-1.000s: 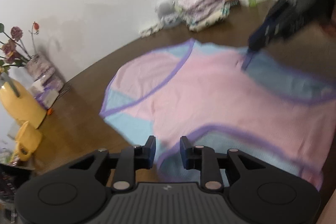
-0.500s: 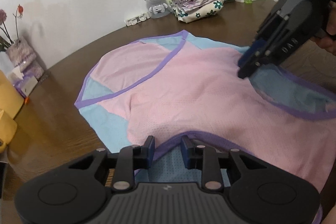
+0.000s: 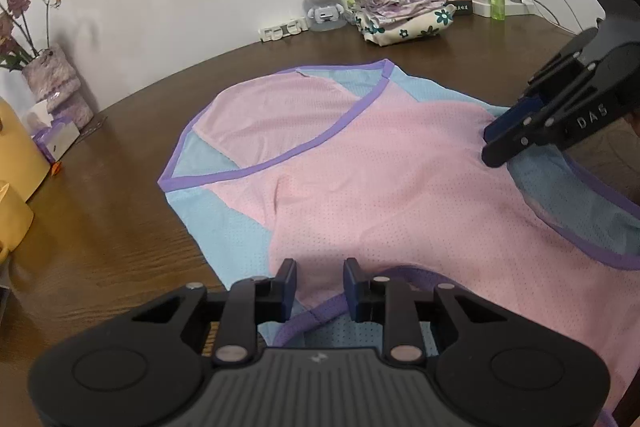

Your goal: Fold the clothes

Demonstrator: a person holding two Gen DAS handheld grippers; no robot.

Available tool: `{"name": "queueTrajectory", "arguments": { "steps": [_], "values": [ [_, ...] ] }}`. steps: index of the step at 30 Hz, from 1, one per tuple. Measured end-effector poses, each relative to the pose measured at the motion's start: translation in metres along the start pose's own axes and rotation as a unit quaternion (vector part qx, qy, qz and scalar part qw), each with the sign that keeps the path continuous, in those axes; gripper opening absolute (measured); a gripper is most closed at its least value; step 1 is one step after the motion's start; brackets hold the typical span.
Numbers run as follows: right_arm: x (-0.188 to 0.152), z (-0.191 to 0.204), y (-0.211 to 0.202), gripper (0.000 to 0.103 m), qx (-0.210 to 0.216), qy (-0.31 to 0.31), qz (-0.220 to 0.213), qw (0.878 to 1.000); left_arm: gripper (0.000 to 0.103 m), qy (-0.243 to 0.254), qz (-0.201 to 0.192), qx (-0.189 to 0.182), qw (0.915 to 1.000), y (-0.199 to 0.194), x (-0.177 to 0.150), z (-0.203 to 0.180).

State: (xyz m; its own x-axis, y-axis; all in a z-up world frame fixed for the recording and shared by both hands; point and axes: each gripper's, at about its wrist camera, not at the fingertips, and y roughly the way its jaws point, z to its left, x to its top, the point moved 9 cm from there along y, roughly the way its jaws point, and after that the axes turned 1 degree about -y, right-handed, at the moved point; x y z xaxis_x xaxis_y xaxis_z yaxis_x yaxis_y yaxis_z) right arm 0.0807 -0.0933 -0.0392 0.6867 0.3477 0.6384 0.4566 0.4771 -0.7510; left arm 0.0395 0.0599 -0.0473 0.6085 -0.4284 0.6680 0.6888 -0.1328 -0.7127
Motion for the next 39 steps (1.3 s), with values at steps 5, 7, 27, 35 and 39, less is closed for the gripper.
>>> {"name": "queueTrajectory", "arguments": {
  "steps": [5,7,27,35,39],
  "values": [
    [0.000,0.005,-0.027,0.051,0.006,0.014,-0.053,0.998,0.052,-0.026,-0.038,-0.006,0.9989,-0.027,0.001,-0.001],
    [-0.003,0.007,-0.046,0.067,0.007,0.020,-0.090,0.996,0.073,-0.042,-0.066,-0.007,0.9969,-0.044,-0.001,-0.001],
    [-0.109,0.041,-0.126,0.102,-0.029,0.028,-0.141,0.989,0.094,-0.009,-0.095,-0.008,0.9954,-0.135,-0.074,-0.067],
    [-0.151,0.057,-0.123,0.082,-0.025,0.009,-0.102,0.994,0.062,-0.027,-0.049,-0.023,0.9982,-0.134,-0.102,-0.078],
    [-0.155,0.061,-0.118,0.070,-0.030,-0.001,-0.093,0.995,0.050,-0.032,-0.036,-0.025,0.9986,-0.132,-0.106,-0.082]
  ]
}}
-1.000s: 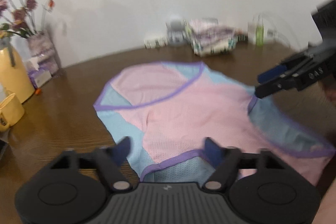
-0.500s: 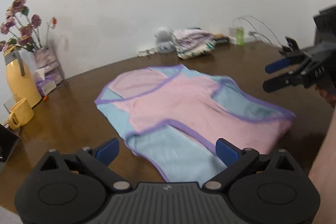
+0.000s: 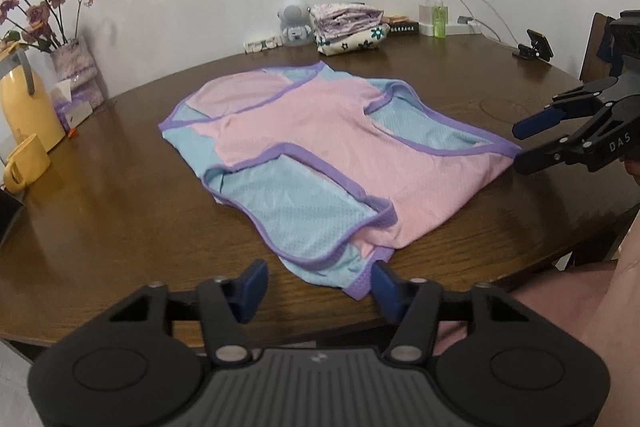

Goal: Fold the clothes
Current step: 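Grasp the lilac-trimmed edge with the left gripper while the right gripper grasps another edge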

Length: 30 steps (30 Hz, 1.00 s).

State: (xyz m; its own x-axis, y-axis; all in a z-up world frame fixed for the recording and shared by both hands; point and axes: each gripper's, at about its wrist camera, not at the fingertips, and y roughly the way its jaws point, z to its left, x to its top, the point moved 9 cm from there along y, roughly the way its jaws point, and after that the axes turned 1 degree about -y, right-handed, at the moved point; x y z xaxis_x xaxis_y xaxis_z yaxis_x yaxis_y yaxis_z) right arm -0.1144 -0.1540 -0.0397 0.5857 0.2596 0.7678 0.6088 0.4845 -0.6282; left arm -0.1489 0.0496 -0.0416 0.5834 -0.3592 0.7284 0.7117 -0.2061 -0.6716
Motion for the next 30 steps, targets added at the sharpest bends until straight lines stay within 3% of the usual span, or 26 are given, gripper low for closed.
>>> {"name": "queueTrajectory", "arguments": {
  "steps": [2,15,18,20,26,30],
  "values": [
    [-0.003,0.000,0.002,0.060,-0.006,-0.003,0.007,1.000,0.043,-0.003,0.004,-0.003,1.0000,0.000,-0.001,-0.002],
    [-0.001,0.003,0.008,0.052,0.000,0.003,0.007,1.000,0.042,-0.032,0.003,-0.023,0.9992,0.006,0.004,-0.005],
    [0.001,0.002,0.011,0.042,-0.004,0.000,0.007,1.000,0.041,-0.036,0.009,-0.028,0.9989,0.011,0.005,-0.006],
    [0.003,0.003,0.014,0.028,-0.003,-0.002,0.009,1.000,0.027,-0.037,0.013,-0.029,0.9988,0.014,0.005,-0.008],
    [0.008,0.010,0.016,0.011,0.004,-0.024,0.017,1.000,0.005,-0.042,0.015,-0.030,0.9986,0.018,0.006,-0.010],
    [0.015,0.014,0.014,0.009,0.008,-0.032,0.014,0.999,0.004,-0.038,0.006,-0.029,0.9988,0.015,0.009,-0.009]
  ]
}}
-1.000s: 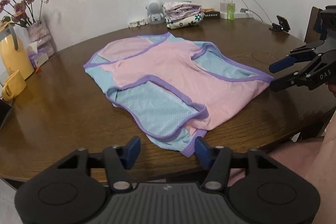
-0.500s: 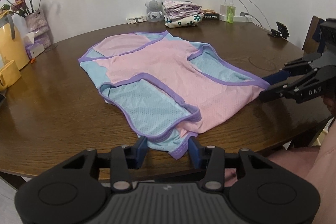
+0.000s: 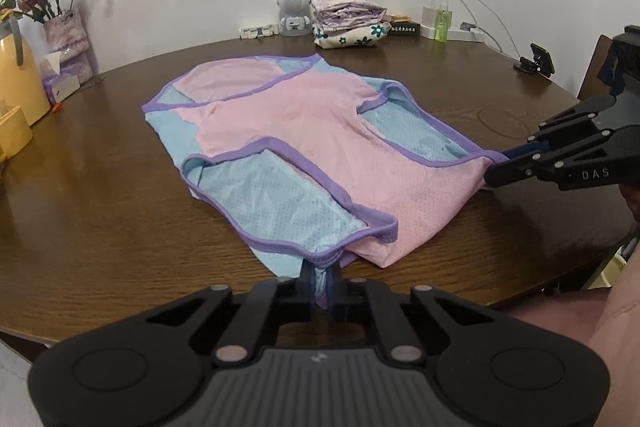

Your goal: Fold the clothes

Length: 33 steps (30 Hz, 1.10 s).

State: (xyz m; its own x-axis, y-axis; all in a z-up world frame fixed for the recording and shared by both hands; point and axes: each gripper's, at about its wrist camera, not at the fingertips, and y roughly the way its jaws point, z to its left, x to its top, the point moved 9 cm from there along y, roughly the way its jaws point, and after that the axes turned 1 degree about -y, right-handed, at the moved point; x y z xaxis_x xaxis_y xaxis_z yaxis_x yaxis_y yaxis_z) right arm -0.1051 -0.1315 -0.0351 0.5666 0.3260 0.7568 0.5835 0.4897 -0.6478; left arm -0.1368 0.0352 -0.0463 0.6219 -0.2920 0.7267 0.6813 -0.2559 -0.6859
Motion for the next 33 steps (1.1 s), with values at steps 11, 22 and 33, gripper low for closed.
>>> {"name": "queueTrajectory", "arguments": {
  "steps": [11,22,33],
  "values": [
    [0.047,0.000,-0.013,0.008,0.020,-0.034,0.003,0.999,0.003,0.011,-0.039,-0.002,0.9992,-0.017,0.028,0.013],
    [0.212,-0.058,0.062,0.008,-0.026,-0.061,-0.027,0.997,0.003,0.038,-0.120,0.068,0.9897,0.034,0.164,0.100],
    [0.278,-0.171,0.231,0.008,-0.032,0.044,0.054,0.997,0.004,-0.031,-0.033,0.039,0.9982,0.189,0.252,0.211]
  ]
}}
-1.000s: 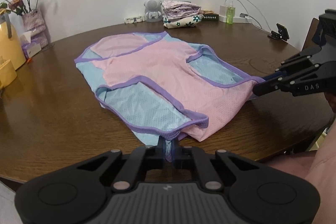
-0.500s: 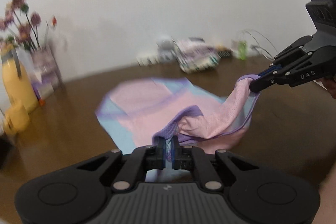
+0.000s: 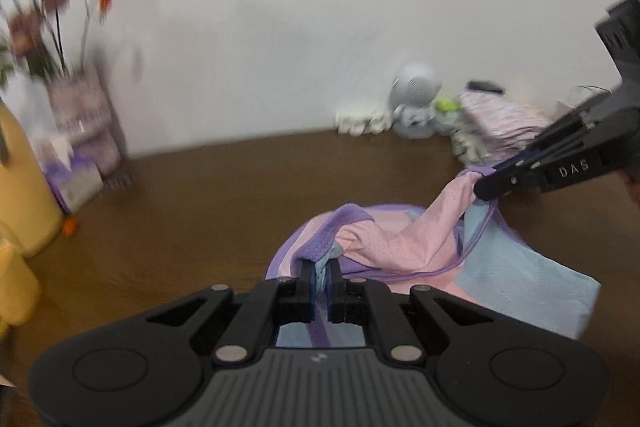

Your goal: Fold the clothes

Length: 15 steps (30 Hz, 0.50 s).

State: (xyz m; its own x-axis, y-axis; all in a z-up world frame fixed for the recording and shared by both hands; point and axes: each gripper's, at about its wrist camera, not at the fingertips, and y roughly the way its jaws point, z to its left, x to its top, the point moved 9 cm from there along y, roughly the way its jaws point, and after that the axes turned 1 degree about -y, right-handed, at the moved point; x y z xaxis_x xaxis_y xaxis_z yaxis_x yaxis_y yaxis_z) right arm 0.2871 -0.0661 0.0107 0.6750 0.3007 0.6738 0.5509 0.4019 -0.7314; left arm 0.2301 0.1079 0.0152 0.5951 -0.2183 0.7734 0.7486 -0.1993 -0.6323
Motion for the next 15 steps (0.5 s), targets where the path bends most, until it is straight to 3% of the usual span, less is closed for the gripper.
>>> {"name": "queueTrajectory", "arguments": {
  "steps": [5,15],
  "values": [
    [-0.003,-0.025,0.047,0.008,-0.005,0.031,0.018,0.999,0.005,-0.037,0.057,-0.027,0.9973,0.055,-0.009,0.023],
    [-0.014,-0.044,0.080,0.009,-0.005,0.082,0.005,0.997,0.014,-0.059,0.086,-0.035,0.9940,0.085,-0.022,0.040]
  ]
}}
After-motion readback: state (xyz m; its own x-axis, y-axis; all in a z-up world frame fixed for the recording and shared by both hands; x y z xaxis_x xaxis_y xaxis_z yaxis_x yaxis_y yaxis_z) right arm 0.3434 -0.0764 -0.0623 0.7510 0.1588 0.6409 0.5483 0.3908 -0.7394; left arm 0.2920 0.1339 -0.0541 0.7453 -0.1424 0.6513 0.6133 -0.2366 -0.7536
